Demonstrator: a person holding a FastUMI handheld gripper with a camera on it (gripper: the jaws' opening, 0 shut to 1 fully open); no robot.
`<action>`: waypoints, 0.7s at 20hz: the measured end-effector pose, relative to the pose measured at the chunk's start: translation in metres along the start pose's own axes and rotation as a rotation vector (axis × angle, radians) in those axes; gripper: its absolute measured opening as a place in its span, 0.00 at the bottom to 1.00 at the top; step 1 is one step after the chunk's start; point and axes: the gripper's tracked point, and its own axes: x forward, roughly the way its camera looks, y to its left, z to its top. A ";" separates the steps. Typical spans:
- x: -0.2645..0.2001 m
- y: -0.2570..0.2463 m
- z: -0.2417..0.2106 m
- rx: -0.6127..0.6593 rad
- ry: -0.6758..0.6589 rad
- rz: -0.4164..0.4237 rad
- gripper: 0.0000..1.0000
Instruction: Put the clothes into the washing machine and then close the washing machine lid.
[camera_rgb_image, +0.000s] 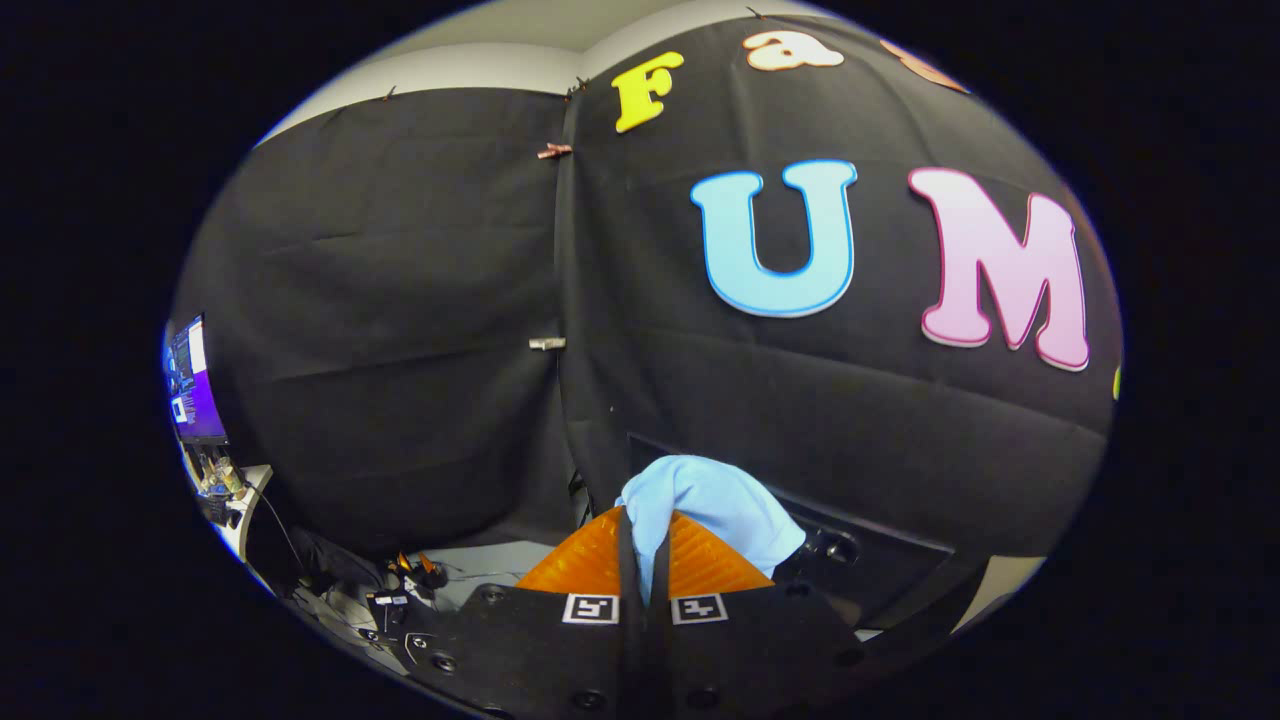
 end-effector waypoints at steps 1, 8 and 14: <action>0.007 -0.003 -0.009 0.021 0.024 0.010 0.05; 0.029 -0.004 -0.079 0.068 0.249 0.054 0.05; 0.035 -0.013 -0.114 0.144 0.376 0.020 0.05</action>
